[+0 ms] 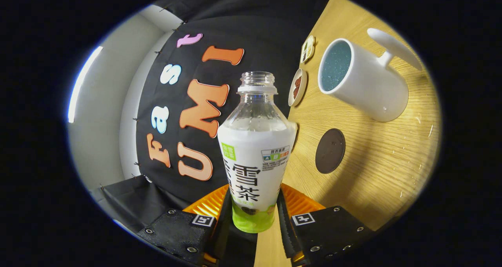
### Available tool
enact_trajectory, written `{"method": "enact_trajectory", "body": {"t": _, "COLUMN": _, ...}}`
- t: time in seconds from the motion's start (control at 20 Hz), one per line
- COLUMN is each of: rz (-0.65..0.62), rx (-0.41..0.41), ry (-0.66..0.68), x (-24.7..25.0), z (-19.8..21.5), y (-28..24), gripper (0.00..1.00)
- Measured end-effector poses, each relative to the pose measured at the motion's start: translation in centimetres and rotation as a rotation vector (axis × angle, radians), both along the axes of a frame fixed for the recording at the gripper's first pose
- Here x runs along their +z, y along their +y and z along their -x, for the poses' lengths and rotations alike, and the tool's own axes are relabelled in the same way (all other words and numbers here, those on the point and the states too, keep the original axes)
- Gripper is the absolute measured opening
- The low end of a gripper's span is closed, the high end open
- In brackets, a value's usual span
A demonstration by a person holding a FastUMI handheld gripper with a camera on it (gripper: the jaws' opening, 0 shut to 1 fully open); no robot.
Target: Take the bottle from table, then pour the juice into the cup, finally place the bottle on the coaster
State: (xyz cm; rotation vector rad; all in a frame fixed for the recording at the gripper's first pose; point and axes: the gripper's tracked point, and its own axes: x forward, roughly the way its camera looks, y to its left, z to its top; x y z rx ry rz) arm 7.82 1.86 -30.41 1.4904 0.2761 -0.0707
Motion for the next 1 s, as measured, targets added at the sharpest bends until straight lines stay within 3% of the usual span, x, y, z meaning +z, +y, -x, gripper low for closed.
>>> {"method": "enact_trajectory", "body": {"t": 0.75, "rz": -0.306, "rx": -0.126, "ry": -0.059, "x": 3.1, "z": -0.5, "y": -1.9, "gripper": 0.57}}
{"method": "enact_trajectory", "body": {"t": 1.0, "rz": -0.377, "rx": -0.126, "ry": -0.079, "x": 4.2, "z": -0.8, "y": -1.6, "gripper": 0.57}}
